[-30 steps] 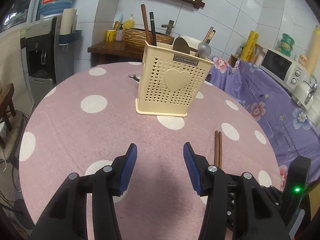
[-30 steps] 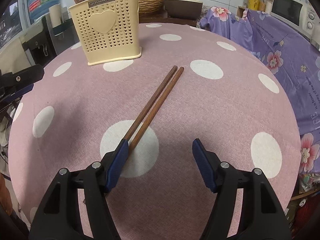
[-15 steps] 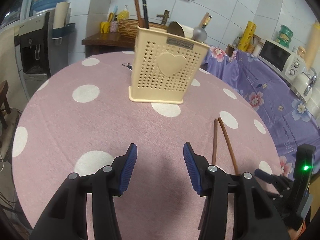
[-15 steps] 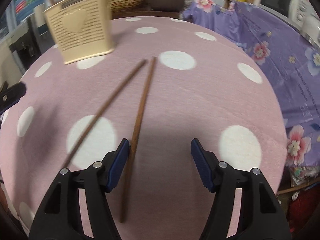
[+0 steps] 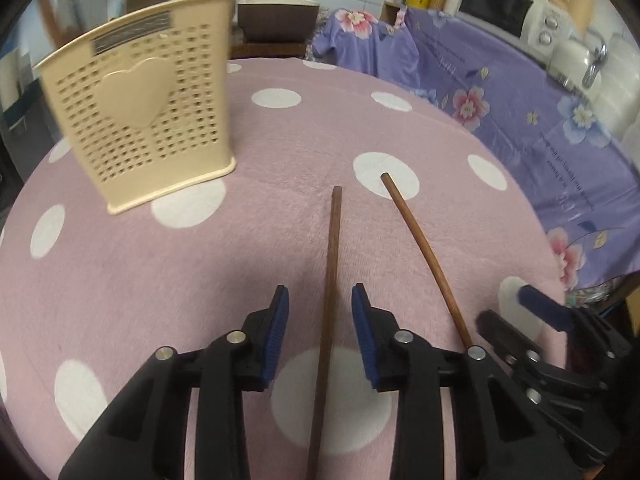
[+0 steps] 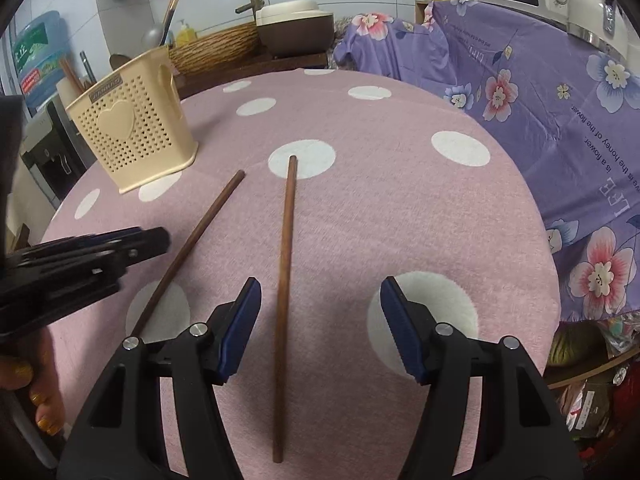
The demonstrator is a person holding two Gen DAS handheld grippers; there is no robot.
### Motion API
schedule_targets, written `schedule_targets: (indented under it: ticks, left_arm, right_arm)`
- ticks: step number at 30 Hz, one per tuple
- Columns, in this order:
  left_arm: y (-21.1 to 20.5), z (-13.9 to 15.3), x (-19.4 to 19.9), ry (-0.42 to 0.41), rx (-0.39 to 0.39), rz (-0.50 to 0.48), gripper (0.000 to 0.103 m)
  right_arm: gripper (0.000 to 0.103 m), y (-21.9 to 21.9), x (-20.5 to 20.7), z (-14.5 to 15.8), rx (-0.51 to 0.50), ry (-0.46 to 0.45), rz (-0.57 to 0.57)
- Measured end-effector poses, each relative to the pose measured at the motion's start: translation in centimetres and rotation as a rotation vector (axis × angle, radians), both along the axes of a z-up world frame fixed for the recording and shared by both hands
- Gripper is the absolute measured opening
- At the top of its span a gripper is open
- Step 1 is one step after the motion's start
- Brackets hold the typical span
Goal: Organize utensils
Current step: 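Grasp a brown chopstick with the right tool while the left tool moves to the other chopstick, then close the left tool on the last brown chopstick while the right tool holds its chopstick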
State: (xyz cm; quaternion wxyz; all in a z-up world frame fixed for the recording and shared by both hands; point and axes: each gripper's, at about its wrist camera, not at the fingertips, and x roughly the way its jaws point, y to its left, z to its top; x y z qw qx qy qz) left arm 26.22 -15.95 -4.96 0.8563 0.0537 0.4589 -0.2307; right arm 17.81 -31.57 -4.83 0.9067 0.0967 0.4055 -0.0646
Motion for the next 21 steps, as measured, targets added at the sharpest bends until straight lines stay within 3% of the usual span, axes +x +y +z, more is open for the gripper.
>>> schedule_targets:
  ticks: [5,15,21]
  left_arm:
    - [-2.0,-1.5,1.9,0.044,0.025,0.001,0.026]
    - [-4.2,-1.5,4.0,-0.044,0.094,0.035,0.009]
    - [-4.9,-1.5,4.5,-0.077,0.119,0.032,0.008]
  right_arm:
    - [0.063,-1.7,-0.2,-0.2,0.033,0.001,-0.005]
    - [0.063,-2.9,0.2,-0.1,0.049,-0.019,-0.001]
    - [0.057,-2.5,2.6,0.3,0.055,-0.001,0.068]
